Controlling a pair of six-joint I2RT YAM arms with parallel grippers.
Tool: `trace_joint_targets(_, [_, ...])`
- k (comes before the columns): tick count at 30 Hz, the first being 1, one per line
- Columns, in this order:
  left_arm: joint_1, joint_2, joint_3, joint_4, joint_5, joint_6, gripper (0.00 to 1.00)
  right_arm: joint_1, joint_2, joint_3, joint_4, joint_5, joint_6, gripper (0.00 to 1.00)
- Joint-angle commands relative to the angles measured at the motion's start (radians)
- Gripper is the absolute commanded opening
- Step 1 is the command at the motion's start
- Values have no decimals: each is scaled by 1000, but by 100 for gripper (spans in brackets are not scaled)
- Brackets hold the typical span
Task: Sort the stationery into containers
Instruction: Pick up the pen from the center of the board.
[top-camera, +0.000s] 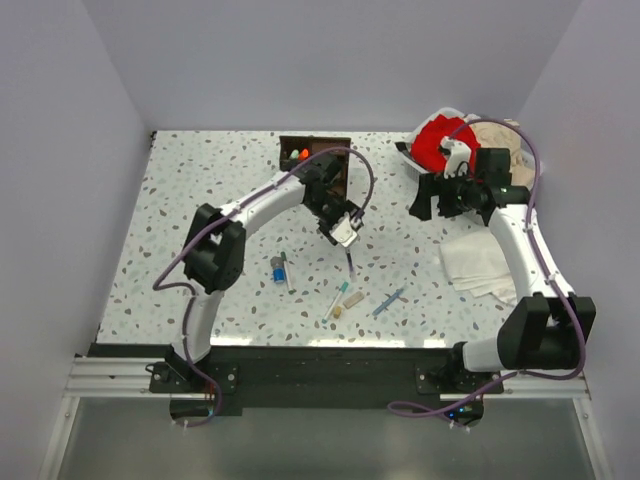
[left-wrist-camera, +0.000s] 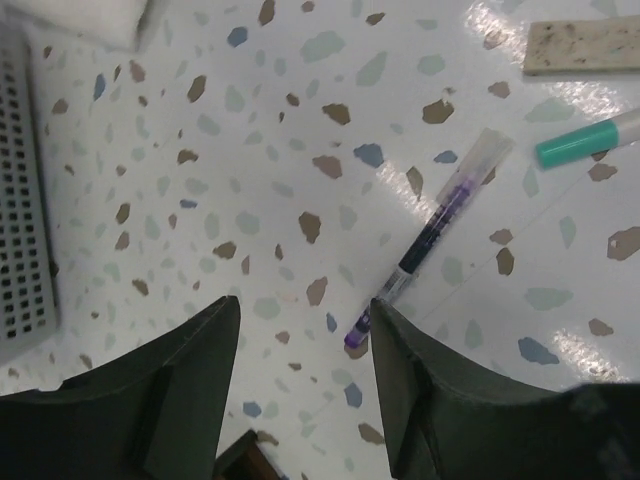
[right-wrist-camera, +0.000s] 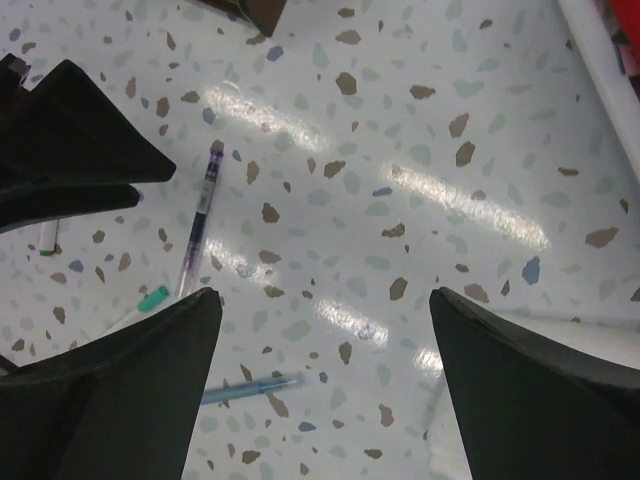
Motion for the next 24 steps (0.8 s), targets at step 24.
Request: trace_joint_targets(24, [-116, 283, 245, -386, -127, 273, 47, -147, -56, -40, -170, -270, -91, 89])
